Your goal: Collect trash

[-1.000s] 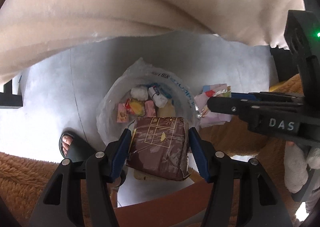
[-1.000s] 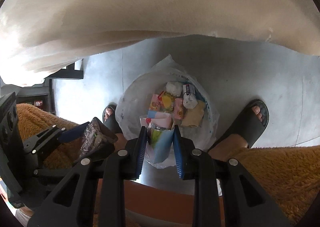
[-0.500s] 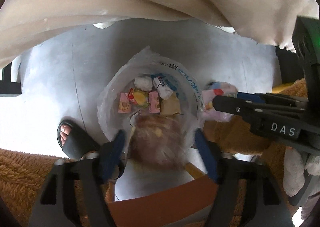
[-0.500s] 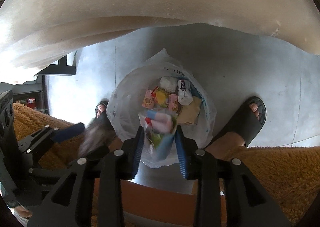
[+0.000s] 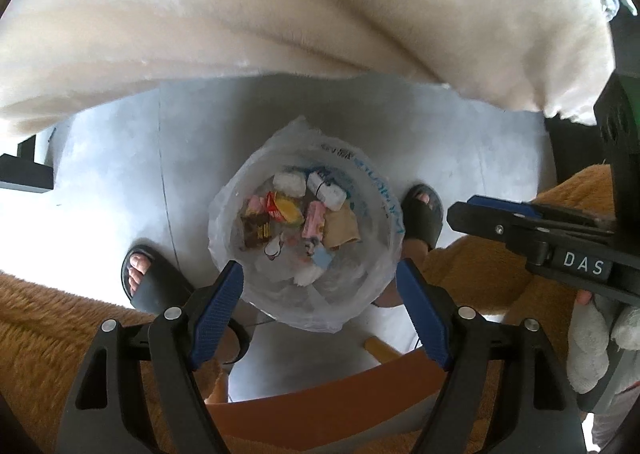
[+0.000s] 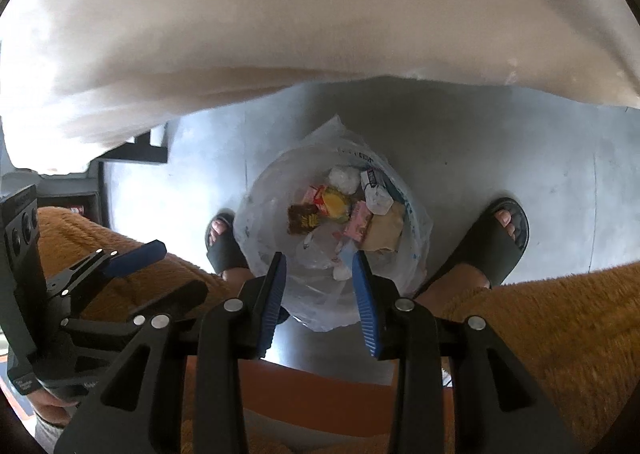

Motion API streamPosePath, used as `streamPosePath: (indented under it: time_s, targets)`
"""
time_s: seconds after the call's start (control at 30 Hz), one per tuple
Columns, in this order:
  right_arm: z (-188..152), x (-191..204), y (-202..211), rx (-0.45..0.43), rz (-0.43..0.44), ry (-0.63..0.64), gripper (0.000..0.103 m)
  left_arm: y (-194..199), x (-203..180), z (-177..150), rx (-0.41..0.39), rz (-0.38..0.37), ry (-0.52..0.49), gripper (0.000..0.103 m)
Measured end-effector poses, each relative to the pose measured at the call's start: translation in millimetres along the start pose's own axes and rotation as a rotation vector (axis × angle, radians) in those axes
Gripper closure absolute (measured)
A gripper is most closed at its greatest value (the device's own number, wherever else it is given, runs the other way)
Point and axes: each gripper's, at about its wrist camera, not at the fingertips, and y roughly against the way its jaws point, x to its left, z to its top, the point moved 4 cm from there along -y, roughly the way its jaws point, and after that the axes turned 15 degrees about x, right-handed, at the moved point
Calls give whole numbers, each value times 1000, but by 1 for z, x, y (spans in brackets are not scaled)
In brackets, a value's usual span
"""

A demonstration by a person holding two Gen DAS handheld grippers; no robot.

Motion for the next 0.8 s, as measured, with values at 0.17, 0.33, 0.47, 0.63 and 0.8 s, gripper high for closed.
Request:
streamPosePath:
  time_s: [0.17,0.33,0.47,0.63,0.8]
  targets:
    - [-16,11,28,-58,8,28,68,24,-3,-12,-53,-38,7,26]
    - [-28,24,65,-141,2,70,68,54,-10,-24,-122,-62,5,26]
    - [-36,33,96,-204,10,98,68,89,-20,-28,-206,-43,-14,26]
    - [-45,41,131,-280,8,132,68,134,-33,-31,-312,-18,-39,26]
    - [-52,47,159,-337,-5,162,68,170,-44,-36,-397,18,-64,26]
